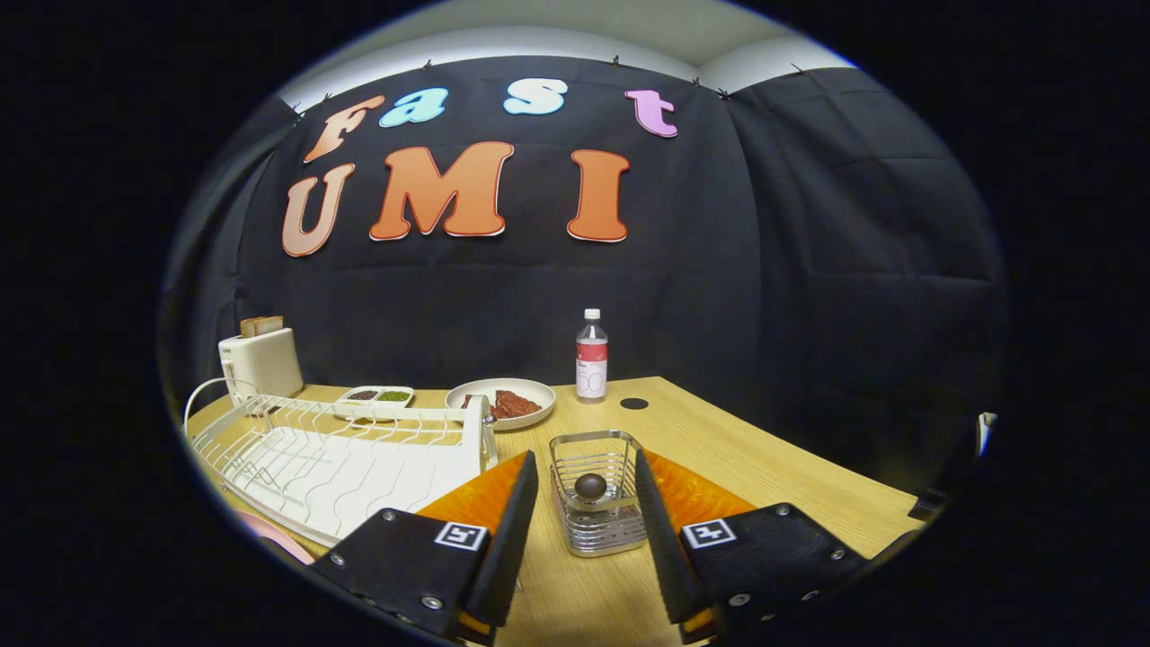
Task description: Take the plate from the dish rack, then take the spoon from the basket and place it into the plate.
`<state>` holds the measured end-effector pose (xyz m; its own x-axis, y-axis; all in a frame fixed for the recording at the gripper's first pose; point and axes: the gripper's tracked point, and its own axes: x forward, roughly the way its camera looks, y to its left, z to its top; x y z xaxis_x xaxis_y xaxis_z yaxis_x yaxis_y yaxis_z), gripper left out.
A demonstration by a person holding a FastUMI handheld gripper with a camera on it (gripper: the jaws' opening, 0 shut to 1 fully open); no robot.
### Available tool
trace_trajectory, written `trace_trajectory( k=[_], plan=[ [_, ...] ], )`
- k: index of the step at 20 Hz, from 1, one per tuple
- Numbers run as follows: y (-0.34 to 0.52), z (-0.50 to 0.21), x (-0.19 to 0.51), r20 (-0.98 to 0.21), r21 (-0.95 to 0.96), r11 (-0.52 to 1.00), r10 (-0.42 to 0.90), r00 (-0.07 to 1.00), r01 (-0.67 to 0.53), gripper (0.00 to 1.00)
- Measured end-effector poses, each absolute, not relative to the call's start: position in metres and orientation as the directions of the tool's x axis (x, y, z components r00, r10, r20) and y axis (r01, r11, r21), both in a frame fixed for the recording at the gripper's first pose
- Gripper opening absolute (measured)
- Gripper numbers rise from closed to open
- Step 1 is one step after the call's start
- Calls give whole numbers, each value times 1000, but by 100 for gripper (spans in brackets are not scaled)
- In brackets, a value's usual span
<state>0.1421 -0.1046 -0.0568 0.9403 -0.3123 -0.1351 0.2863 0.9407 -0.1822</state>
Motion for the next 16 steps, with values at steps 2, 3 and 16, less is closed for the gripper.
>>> trace_trajectory(
  k=[2,3,16],
  plan=[
    [-107,-59,145,-142,-177,939,-322,936,296,51],
    [-109,-62,146,-151,-172,938,-328,932,302,43],
    [-105,-41,141,-111,-122,948,-307,945,294,5]
  ],
)
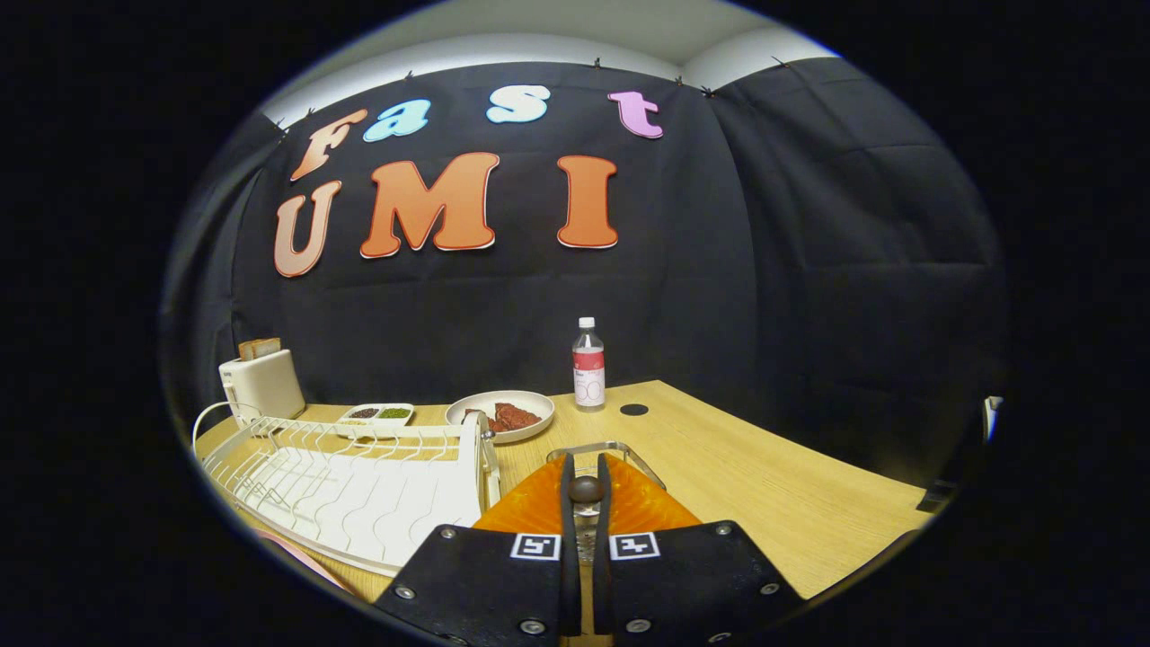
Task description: Take the plate from the dish rack, then take the spoon from the basket and place it into the plate.
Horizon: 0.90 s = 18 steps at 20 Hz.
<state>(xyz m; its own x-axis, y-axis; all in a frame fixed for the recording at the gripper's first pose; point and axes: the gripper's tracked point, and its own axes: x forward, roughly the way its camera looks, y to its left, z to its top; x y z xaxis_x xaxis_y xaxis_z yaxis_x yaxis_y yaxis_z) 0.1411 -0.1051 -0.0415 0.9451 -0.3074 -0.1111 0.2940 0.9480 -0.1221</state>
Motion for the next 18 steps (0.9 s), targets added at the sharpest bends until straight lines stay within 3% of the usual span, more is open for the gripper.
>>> trace_trajectory(
  k=[18],
  plan=[
    [-53,44,59,21,-136,959,-249,968,250,5]
  ],
)
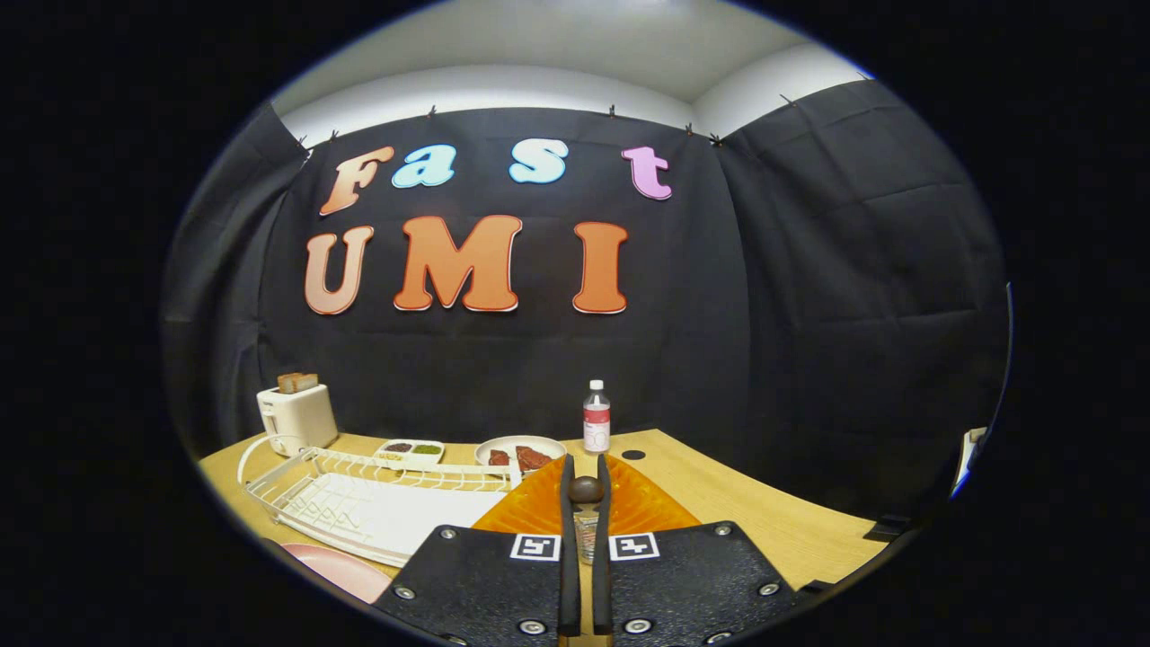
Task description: Take the plate from the dish rack, then take the spoon from the basket and place it into the plate.
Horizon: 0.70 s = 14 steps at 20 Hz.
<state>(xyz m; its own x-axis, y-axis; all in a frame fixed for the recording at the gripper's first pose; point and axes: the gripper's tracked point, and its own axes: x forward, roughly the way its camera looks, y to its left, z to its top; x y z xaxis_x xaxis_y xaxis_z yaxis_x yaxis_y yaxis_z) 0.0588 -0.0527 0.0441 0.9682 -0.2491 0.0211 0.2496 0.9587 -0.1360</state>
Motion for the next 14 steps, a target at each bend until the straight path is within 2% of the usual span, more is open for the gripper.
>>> trace_trajectory(
  k=[7,14],
  plan=[
    [14,34,15,0,-153,979,-139,990,137,5],
    [87,-15,-2,-85,-124,992,-11,996,1,5]
  ],
)
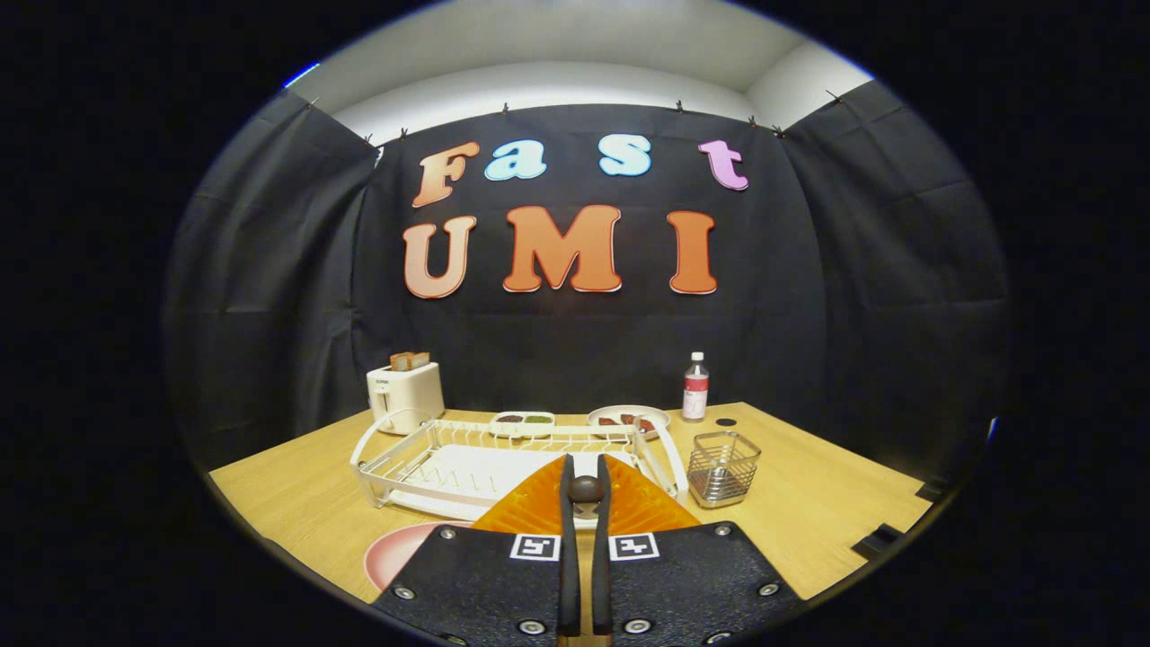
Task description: Take the plate from the dish rack, then take the spoon from the basket and place it into the plate.
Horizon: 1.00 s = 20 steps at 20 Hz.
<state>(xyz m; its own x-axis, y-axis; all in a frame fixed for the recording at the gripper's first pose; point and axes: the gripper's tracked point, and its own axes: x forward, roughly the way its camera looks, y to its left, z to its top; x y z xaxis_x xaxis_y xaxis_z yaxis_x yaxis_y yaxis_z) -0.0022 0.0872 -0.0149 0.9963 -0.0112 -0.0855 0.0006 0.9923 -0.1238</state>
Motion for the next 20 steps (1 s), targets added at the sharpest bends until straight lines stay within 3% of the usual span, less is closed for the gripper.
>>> trace_trajectory(
  k=[6,20],
  plan=[
    [126,-50,-8,-143,-94,994,43,989,-57,5],
    [150,-91,-17,-159,-114,992,29,987,-47,5]
  ],
)
